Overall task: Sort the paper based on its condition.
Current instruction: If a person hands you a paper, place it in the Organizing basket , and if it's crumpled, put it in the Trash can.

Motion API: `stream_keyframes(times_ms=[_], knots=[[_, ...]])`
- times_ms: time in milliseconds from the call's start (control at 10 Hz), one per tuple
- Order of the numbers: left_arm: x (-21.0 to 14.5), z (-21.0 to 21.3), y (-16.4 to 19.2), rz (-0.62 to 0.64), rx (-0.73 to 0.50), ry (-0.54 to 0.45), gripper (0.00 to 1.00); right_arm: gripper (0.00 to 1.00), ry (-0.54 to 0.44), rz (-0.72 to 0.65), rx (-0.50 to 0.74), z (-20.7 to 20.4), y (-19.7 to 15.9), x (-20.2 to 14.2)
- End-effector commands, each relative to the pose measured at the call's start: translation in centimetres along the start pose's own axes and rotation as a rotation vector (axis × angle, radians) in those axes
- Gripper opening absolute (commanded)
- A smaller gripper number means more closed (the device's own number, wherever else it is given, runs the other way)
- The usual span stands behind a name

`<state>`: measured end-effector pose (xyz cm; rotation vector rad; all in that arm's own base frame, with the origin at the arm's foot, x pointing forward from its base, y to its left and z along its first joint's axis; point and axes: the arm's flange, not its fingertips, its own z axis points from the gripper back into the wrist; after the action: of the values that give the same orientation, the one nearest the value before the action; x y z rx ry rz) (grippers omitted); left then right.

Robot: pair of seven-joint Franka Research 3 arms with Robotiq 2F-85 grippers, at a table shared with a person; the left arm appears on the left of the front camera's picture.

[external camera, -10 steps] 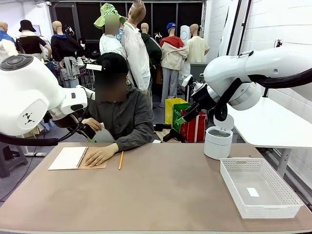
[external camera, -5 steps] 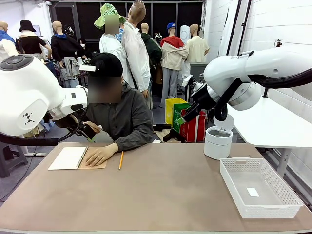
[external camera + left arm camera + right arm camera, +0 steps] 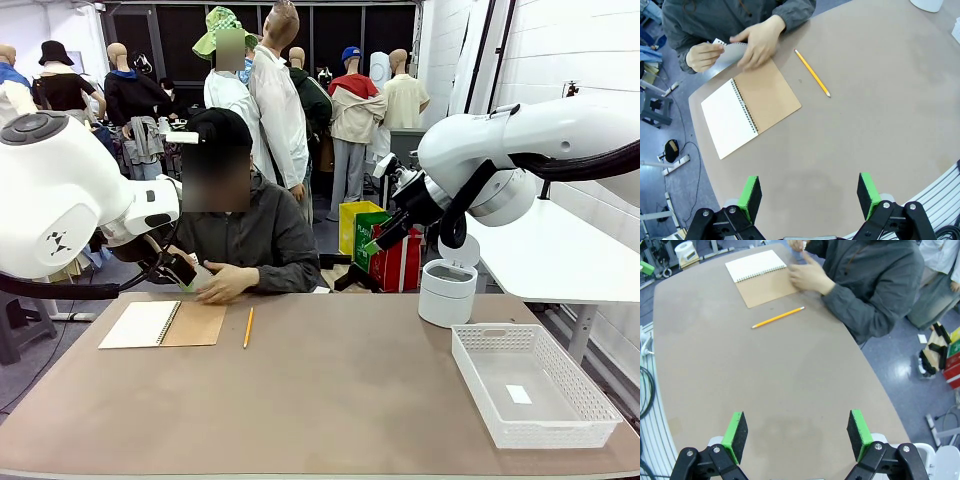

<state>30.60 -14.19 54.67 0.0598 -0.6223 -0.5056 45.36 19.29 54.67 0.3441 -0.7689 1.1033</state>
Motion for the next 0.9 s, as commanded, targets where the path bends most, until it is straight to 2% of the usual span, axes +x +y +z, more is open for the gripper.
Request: stream_keyframes(times_ms=[0,800], knots=[[-0.03,0.04,0.11,-0.012,0.002,0.003,1.00,1.00,-0.002,-0.006,0.001,0.01,-0.04,0.12],[-0.03,0.04,0.11,-0.012,0.002,0.003,1.00,1.00,-0.002,-0.006,0.001,0.01,-0.04,0.12]])
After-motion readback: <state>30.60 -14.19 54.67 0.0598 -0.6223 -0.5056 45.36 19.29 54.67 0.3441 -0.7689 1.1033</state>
